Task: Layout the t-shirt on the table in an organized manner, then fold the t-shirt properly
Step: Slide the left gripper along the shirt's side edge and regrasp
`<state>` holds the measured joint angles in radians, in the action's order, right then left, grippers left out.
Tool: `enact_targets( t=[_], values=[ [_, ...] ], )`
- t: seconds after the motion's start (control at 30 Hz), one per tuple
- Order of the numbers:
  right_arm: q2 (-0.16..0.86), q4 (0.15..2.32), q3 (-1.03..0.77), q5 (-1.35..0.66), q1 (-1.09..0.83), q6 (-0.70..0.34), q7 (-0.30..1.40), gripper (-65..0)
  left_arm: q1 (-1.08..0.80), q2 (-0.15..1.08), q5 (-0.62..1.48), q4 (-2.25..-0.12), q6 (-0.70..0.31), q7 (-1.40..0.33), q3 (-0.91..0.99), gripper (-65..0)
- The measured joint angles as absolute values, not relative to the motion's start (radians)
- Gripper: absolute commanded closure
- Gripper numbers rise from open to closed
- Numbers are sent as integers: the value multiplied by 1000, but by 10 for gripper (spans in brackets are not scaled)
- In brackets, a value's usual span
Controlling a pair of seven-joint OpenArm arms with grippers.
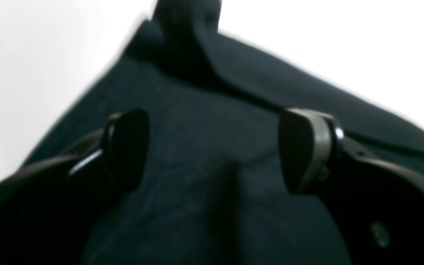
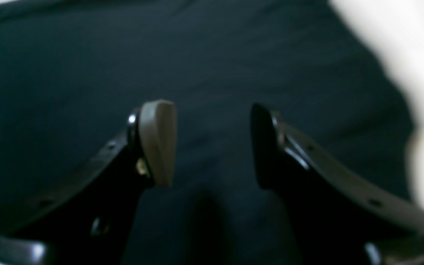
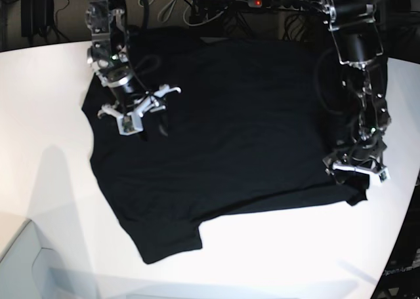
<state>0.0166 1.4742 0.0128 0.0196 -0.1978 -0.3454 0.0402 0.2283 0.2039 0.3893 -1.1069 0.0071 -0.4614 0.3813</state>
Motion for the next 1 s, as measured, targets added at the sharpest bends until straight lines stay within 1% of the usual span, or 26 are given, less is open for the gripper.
enact_targets(
  t=[0.1,0.2,0.47,0.6,0.77,0.8,0.87,1.0],
  values=[
    [16,1475,23,19,-229,-343,39,-328,304,213,389,-1003,8,-441,382,-527],
    [23,1475,19,19,-242,-342,39,-328,368,215,395,-918,3,-353,375,-527],
    [25,1475,18,19,-289,-342,37,-328,485,210,389,-663,5,-245,371,-526],
    [40,1475,14,19,-292,-343,40,-328,507,202,393,-620,4,-192,371,-525],
    [52,1475,14,19,-292,-342,40,-328,503,192,401,-616,4,-151,281,-516],
    [52,1475,14,19,-292,-342,41,-328,503,187,401,-616,4,-146,269,-492],
    [49,1475,14,19,-292,-342,40,-328,511,179,406,-612,0,-147,260,-408],
    [50,1475,14,19,-292,-342,41,-328,551,186,403,-604,1,-145,268,-179]
  ],
)
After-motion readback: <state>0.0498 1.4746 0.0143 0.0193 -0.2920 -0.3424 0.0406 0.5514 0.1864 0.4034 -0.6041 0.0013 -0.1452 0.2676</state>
